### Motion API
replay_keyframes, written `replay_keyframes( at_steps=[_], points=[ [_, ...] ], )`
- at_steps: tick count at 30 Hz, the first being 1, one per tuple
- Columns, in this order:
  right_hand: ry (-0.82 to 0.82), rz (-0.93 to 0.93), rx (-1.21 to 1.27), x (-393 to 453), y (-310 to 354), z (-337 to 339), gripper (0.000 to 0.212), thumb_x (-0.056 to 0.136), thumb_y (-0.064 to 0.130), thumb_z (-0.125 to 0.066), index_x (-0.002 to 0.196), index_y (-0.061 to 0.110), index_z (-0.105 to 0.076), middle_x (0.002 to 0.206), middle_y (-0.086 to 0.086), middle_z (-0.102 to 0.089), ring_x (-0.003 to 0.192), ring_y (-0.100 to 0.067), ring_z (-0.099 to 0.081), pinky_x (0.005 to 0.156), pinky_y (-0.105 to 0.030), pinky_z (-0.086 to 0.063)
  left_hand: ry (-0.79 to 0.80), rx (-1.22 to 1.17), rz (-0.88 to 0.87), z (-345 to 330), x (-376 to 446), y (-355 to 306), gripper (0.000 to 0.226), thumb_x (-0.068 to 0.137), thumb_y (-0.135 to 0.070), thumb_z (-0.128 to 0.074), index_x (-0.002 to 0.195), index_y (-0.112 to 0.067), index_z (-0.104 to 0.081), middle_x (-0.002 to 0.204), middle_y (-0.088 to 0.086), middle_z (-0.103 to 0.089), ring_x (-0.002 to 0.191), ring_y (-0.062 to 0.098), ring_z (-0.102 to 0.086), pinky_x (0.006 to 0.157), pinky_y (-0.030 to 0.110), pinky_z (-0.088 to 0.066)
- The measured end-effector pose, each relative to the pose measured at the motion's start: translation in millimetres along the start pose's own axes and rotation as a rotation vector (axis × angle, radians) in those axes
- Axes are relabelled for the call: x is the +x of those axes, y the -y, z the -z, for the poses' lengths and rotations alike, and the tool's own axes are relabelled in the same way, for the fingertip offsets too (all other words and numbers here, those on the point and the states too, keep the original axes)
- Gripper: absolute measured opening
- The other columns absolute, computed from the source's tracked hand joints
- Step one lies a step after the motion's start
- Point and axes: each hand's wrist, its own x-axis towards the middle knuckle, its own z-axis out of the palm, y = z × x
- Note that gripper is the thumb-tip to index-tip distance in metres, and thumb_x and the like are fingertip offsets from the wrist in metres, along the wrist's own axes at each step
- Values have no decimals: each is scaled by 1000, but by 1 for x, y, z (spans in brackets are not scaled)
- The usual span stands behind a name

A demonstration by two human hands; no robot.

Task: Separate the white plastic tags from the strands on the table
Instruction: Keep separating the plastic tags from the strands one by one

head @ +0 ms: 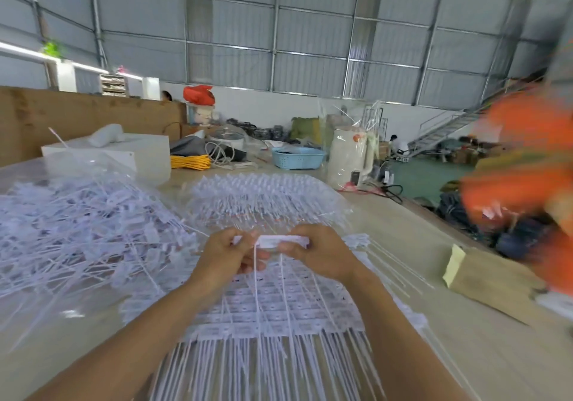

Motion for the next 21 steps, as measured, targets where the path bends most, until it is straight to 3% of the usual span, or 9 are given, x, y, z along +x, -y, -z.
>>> replay_keyframes(
  at_steps=[3, 6, 8, 11, 13, 15, 18, 19, 21],
  points=[
    [-11, 34, 55, -1, -2, -3, 33, 86, 30, -67, 70, 2, -62, 63, -8, -52, 57, -12, -46, 56, -24, -33, 7, -75, 46, 1, -2, -1, 19, 91, -24, -62, 90, -5, -59, 79, 18, -73, 54, 19, -68, 45, 18, -48],
    [-18, -51, 173, -2, -3, 1, 31, 86, 37, -65, 62, 17, -64, 54, 6, -51, 42, 0, -43, 46, -11, -32, 47, -97, 87, 0, -4, -3, 16, 88, -24, -66, 93, -10, -62, 78, 10, -74, 61, 16, -67, 51, 18, -51],
    [-65, -84, 164, -3, -7, 1, 29, 86, 41, -63, 64, 23, -66, 58, 12, -57, 48, 5, -50, 55, -11, -37, 67, -82, 62, -2, -6, -3, 14, 87, -24, -66, 92, -11, -64, 74, 7, -74, 62, 15, -63, 53, 19, -50],
    [-30, -70, 43, -2, -2, -1, 20, 87, 45, -58, 75, 32, -67, 70, 21, -61, 77, 6, -57, 82, -19, -42, 90, -34, 0, -6, -8, -1, 17, 88, -29, -64, 89, -12, -63, 70, 6, -73, 62, 17, -61, 54, 19, -48],
    [54, -4, 106, -1, 7, -2, 18, 88, 35, -61, 71, 32, -66, 64, 19, -61, 69, 7, -56, 78, -13, -42, 104, -75, 21, -10, -9, 0, 29, 86, -41, -61, 90, -12, -64, 72, 7, -73, 64, 20, -64, 54, 19, -50],
    [-5, 48, 157, -3, 14, 3, 26, 89, 23, -62, 64, 27, -62, 59, 13, -58, 57, 6, -51, 65, -10, -40, 112, -143, 103, -12, -7, -3, 48, 83, -57, -51, 95, -12, -64, 78, 10, -74, 64, 20, -69, 55, 22, -53],
    [-265, -60, 411, -5, 15, 20, 24, 91, 16, -59, 68, 9, -64, 63, 1, -55, 51, 0, -46, 53, -13, -36, 128, -249, 222, -9, -4, -5, 57, 86, -63, -42, 100, -10, -58, 84, 14, -74, 63, 23, -70, 58, 28, -55],
    [-338, -144, 561, -4, 12, 28, 19, 90, 13, -57, 76, 4, -65, 65, 0, -55, 56, -6, -46, 58, -18, -37, 127, -276, 242, -8, -4, -5, 57, 85, -63, -43, 99, -9, -57, 83, 14, -74, 62, 23, -70, 58, 28, -55],
    [-390, -280, 985, -5, 6, 42, 6, 88, 8, -53, 88, 9, -58, 66, 2, -51, 59, -11, -43, 68, -27, -38, 126, -292, 263, -6, -4, -4, 57, 86, -63, -42, 98, -9, -56, 82, 13, -74, 61, 22, -70, 56, 27, -56]
  ],
)
